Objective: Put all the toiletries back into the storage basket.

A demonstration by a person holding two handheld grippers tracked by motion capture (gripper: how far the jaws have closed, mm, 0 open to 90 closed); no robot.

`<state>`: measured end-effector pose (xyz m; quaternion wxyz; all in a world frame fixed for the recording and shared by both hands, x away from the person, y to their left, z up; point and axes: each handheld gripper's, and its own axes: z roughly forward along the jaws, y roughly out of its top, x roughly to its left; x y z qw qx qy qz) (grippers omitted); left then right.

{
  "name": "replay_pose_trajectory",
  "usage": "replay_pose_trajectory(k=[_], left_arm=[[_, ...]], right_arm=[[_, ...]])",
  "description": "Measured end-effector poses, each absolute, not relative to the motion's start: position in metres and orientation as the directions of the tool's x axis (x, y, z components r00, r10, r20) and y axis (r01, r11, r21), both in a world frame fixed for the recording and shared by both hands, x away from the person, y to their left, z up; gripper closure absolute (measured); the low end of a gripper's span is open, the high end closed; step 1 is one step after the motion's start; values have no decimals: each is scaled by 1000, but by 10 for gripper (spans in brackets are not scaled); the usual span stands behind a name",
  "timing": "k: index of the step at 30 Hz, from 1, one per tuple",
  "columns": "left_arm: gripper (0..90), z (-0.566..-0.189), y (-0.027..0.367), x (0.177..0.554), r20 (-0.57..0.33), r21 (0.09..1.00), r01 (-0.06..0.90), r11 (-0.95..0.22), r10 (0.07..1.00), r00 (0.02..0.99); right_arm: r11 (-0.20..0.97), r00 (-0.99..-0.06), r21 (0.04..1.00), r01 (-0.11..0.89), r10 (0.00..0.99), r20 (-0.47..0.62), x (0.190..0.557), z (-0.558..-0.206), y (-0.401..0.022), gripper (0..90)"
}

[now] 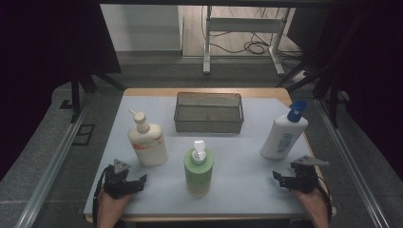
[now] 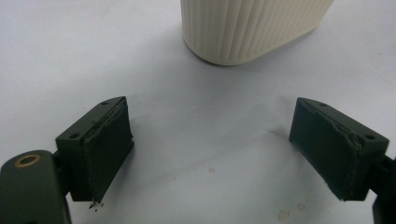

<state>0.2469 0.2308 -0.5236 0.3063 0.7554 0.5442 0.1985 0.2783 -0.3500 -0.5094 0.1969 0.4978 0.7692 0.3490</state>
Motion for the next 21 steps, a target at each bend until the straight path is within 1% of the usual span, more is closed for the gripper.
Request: replay_pose_trajectory(k=[7, 8, 11, 12, 13, 14, 15, 17, 18, 19, 20, 21], left_arm=[[127, -524, 231, 247, -33, 679, 700, -220, 944, 329], [127, -524, 231, 247, -34, 679, 700, -220, 944, 329], [127, -524, 231, 247, -34, 679, 701, -220, 944, 329], [127, -524, 231, 247, -34, 679, 700, -220, 944, 329], [126, -524, 231, 247, -34, 679, 700, -220, 944, 329], [127, -524, 231, 247, -34, 679, 700, -220, 944, 329], [127, -524, 231, 247, -34, 679, 700, -220, 944, 329], [127, -524, 231, 247, -34, 679, 700, -220, 944, 329], [127, -524, 231, 247, -34, 679, 701, -220, 944, 329], [126, -524, 231, 247, -34, 679, 701, -220, 944, 329], [126, -524, 231, 247, -34, 679, 701, -220, 944, 329], [126, -524, 231, 247, -34, 679, 701, -220, 944, 329]], right_arm=[[267, -423, 722, 639, 905, 39, 279, -505, -356, 188], [275, -430, 714, 644, 902, 41, 280, -504, -358, 212], [277, -429, 711, 646, 902, 38, 281, -502, -360, 239], [276, -430, 712, 645, 902, 39, 282, -501, -361, 260], [269, -426, 714, 646, 904, 45, 282, -499, -363, 310], [264, -421, 717, 645, 906, 45, 283, -498, -364, 329], [264, -421, 717, 645, 906, 45, 283, -498, -364, 329], [251, -413, 720, 647, 909, 53, 284, -496, -368, 399], [244, -406, 722, 647, 912, 55, 285, -494, -372, 450], [244, -406, 722, 647, 912, 55, 285, -494, -372, 450], [234, -400, 722, 651, 914, 65, 285, -493, -376, 528], [234, -400, 722, 651, 914, 65, 285, -493, -376, 528]])
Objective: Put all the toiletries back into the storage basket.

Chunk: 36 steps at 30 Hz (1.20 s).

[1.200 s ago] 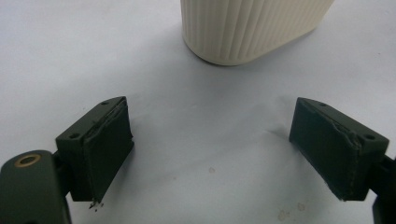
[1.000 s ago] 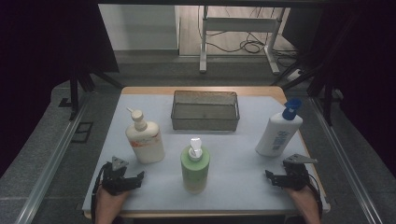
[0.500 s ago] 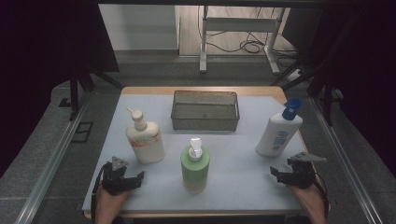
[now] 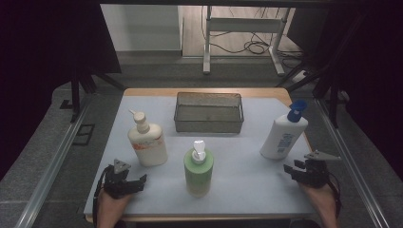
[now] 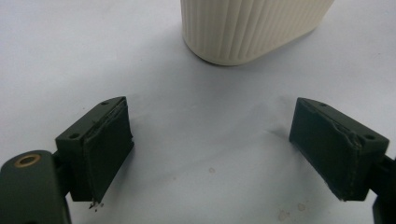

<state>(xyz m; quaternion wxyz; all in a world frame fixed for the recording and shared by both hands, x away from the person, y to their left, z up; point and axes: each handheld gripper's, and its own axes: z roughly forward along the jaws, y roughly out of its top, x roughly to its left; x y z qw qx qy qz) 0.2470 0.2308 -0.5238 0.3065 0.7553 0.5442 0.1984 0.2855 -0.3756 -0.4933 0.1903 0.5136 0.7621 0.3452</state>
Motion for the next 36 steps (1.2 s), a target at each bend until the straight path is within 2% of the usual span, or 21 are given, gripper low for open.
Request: replay_pose_trajectory(k=[1, 2, 3, 7, 14, 20, 24, 28, 36], left_arm=[[126, -524, 231, 247, -34, 679, 701, -220, 944, 329], [126, -524, 231, 247, -34, 679, 701, -220, 944, 329], [126, -524, 231, 247, -34, 679, 701, -220, 944, 329], [126, -524, 231, 247, -34, 679, 701, -220, 944, 329], [126, -524, 231, 247, -34, 679, 701, -220, 944, 329], [126, -524, 231, 247, -34, 679, 701, -220, 944, 329], [126, -524, 231, 247, -34, 679, 701, -220, 944, 329], [126, -524, 231, 247, -34, 679, 701, -220, 944, 329], [126, -524, 231, 247, -33, 679, 700, -220, 944, 329]], right_arm=[[228, -403, 722, 653, 912, 77, 287, -494, -378, 587], [228, -403, 722, 653, 912, 77, 287, -494, -378, 587], [229, -408, 719, 656, 909, 83, 289, -495, -379, 630], [235, -417, 717, 656, 905, 85, 291, -496, -379, 702], [212, -403, 717, 664, 909, 105, 295, -496, -382, 747], [219, -390, 717, 662, 917, 79, 299, -495, -386, 778], [221, -375, 716, 662, 925, 62, 304, -494, -388, 855], [215, -361, 713, 667, 931, 57, 307, -495, -390, 888], [193, -340, 710, 677, 938, 68, 324, -498, -392, 898]])
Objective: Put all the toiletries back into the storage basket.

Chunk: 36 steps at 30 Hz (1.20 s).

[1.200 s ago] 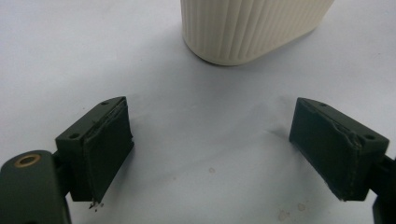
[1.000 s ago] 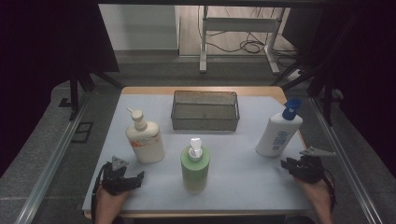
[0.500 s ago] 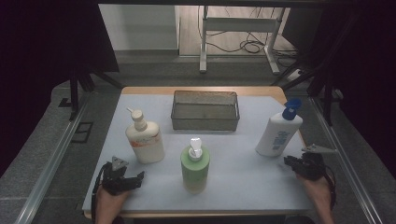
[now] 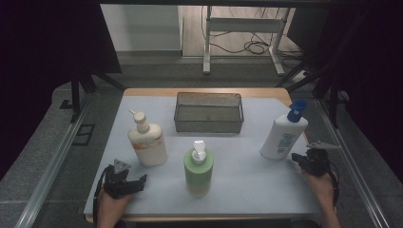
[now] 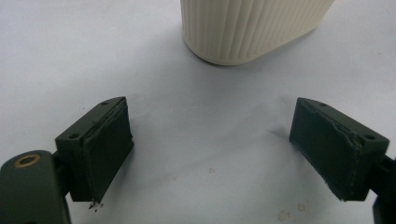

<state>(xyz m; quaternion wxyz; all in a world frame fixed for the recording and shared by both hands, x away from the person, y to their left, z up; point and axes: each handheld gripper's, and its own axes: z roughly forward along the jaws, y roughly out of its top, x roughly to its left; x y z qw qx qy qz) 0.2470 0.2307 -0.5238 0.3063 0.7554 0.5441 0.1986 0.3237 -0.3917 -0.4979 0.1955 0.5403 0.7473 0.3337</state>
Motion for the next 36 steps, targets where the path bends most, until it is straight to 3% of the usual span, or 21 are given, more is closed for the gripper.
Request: replay_pose_trajectory(k=[18, 36], left_arm=[[126, -524, 231, 247, -33, 680, 700, -220, 944, 328], [125, -524, 230, 247, -32, 678, 701, -221, 944, 329]], right_arm=[[127, -297, 715, 687, 948, 117, 357, -502, -401, 898], [122, -339, 720, 683, 926, 165, 374, -507, -400, 898]])
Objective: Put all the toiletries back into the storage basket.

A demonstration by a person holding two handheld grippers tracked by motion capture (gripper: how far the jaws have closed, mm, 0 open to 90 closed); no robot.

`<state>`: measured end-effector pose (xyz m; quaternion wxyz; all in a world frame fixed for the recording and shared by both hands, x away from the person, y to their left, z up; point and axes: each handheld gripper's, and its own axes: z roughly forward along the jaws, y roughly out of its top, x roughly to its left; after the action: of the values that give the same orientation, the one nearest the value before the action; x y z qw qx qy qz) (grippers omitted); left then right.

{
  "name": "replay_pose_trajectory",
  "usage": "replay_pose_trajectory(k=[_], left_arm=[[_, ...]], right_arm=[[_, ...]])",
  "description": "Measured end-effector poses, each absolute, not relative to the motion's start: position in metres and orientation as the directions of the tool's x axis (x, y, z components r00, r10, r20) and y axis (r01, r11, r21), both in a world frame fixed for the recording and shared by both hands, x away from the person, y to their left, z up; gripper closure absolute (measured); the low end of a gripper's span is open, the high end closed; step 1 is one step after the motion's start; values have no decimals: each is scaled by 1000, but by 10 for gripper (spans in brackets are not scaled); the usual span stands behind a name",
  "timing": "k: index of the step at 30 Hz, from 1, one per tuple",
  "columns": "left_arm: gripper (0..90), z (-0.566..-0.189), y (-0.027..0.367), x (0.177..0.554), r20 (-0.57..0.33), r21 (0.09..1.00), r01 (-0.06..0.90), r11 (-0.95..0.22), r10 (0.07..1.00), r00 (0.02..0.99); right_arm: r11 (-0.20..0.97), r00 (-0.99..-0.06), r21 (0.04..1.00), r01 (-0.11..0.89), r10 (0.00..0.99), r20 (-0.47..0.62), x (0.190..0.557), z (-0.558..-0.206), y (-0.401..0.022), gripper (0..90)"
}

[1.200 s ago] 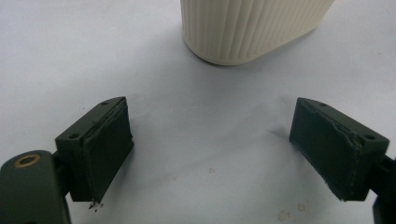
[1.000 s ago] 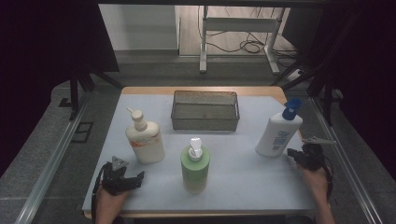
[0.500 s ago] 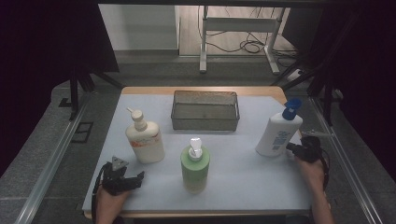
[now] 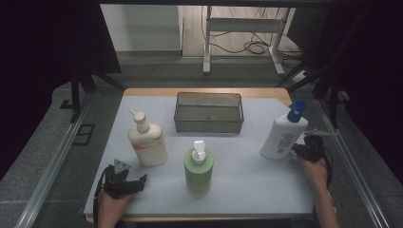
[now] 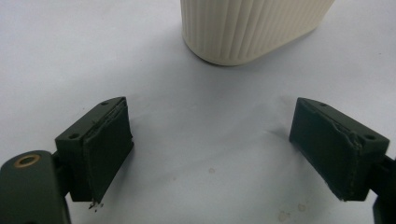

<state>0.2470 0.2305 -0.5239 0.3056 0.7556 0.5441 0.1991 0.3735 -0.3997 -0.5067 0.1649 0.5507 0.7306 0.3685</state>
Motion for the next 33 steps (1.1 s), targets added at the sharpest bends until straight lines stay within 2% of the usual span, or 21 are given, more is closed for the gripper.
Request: replay_pose_trajectory(k=[18, 33], left_arm=[[125, -524, 230, 247, -33, 678, 701, -220, 944, 328], [125, -524, 230, 247, -33, 678, 702, -220, 944, 329]], right_arm=[[140, -382, 715, 685, 904, 189, 365, -508, -401, 898], [196, -415, 714, 672, 898, 145, 358, -508, -389, 898]])
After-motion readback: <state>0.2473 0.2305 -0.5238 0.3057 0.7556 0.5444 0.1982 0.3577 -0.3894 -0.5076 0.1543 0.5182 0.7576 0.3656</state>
